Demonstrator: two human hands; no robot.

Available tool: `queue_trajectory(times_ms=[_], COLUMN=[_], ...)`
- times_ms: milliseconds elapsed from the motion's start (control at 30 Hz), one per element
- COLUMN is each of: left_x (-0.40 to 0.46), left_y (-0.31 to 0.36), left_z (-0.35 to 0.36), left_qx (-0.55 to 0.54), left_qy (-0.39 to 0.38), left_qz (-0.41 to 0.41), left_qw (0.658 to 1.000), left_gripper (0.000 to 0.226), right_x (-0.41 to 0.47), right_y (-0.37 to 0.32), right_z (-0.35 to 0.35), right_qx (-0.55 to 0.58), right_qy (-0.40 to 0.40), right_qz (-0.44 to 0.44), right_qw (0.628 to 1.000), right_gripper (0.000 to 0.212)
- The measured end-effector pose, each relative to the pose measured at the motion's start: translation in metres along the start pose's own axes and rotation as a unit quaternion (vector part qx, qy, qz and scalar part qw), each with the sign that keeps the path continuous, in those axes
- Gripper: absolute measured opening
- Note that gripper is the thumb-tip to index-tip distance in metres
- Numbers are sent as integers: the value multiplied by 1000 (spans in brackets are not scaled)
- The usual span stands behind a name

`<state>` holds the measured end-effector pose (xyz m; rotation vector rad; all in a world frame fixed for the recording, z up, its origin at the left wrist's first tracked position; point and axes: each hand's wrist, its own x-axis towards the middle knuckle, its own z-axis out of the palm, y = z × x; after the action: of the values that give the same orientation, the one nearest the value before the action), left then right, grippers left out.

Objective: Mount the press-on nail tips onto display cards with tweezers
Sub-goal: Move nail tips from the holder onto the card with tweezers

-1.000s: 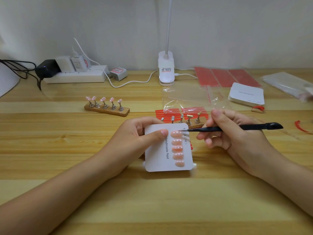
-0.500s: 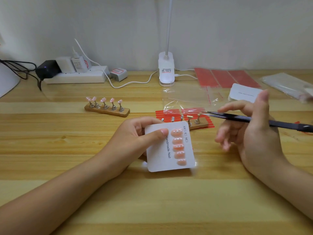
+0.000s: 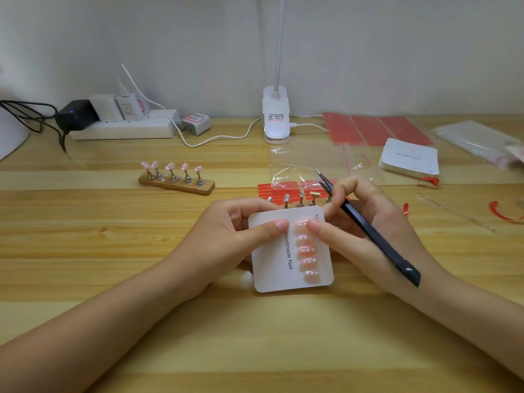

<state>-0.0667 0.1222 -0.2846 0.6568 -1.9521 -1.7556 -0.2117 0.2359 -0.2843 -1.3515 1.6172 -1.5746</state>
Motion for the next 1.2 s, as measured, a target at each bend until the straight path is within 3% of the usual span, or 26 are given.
queue_trajectory(times_ms=[633, 1033, 1200], left_x=[-2, -2, -2], left_y=[-1, 0, 1], left_z=[0, 0, 2], left_qx=[16, 4, 10], left_qy=[-41, 3, -17], left_qz=[23, -3, 0], left_qw=[999, 1000, 1000], left_gripper=[19, 21, 18], right_x=[1, 1, 1], right_y=[-2, 1, 1], right_z=[3, -3, -2], right_qx=[58, 51, 42], right_qy=[-46, -12, -22], right_qz=[-12, 9, 2], right_qw=[997, 999, 999], right_gripper=[28, 26, 29])
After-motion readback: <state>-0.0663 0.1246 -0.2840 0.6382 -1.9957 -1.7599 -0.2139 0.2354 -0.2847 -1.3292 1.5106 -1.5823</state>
